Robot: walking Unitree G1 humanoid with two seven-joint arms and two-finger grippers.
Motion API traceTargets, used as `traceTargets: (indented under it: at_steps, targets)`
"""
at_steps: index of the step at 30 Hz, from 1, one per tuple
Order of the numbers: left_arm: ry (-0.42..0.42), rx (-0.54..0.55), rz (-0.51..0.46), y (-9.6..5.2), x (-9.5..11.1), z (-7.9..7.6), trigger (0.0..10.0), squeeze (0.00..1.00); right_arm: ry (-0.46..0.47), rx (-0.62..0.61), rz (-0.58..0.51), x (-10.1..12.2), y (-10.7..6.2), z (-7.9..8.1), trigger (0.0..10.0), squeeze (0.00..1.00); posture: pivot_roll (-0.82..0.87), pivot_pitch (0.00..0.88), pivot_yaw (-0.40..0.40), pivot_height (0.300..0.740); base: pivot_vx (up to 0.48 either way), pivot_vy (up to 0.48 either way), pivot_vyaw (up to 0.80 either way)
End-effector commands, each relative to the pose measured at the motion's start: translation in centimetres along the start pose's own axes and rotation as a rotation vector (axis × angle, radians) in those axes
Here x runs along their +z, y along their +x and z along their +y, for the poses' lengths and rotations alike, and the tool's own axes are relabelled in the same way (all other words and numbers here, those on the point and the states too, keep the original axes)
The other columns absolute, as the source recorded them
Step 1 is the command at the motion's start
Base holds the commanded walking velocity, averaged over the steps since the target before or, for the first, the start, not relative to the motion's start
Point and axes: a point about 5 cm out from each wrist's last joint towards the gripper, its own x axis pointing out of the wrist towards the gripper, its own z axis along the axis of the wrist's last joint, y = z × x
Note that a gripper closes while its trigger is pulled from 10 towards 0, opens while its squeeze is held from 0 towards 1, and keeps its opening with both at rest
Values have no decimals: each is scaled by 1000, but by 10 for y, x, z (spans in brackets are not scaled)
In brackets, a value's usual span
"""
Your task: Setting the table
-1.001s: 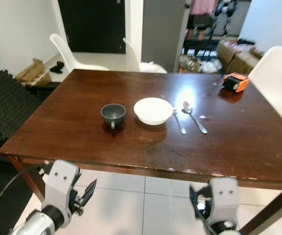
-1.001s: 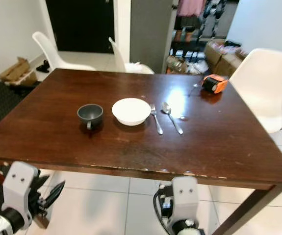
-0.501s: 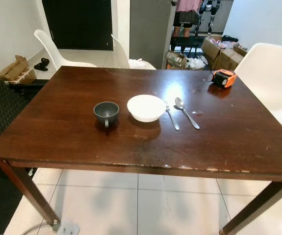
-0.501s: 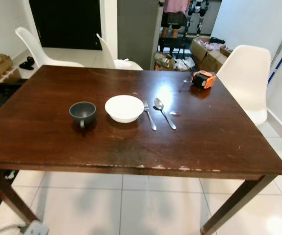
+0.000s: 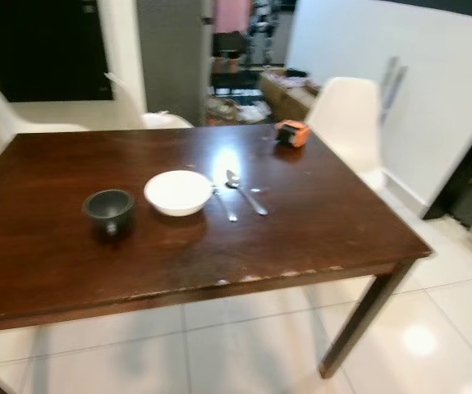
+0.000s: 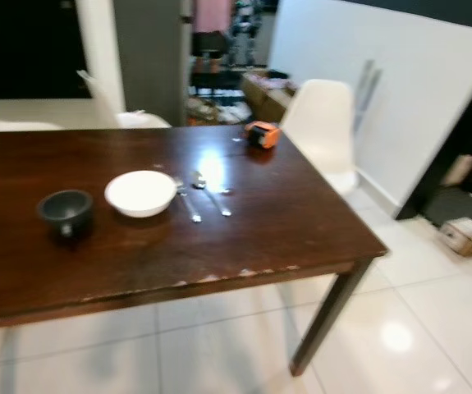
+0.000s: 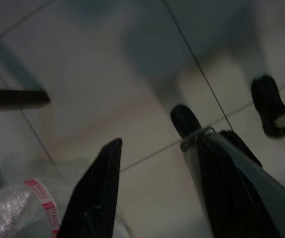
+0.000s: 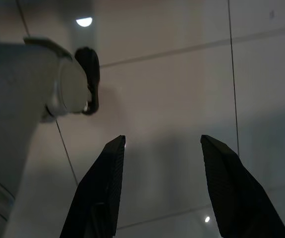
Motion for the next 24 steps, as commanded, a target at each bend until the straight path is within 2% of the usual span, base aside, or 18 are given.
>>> traceTargets:
  at_steps: [1,24]
  targets:
    - [12,2,44,-2,-16,-2,10000,0,-18,5,19,-8,-2,0,10000,0,7,151,41,740,0,0,-750]
    - [47,12,75,-2,-31,1,10000,0,-41,18,7,-4,3,-1,10000,0,9,133,36,740,0,0,-748]
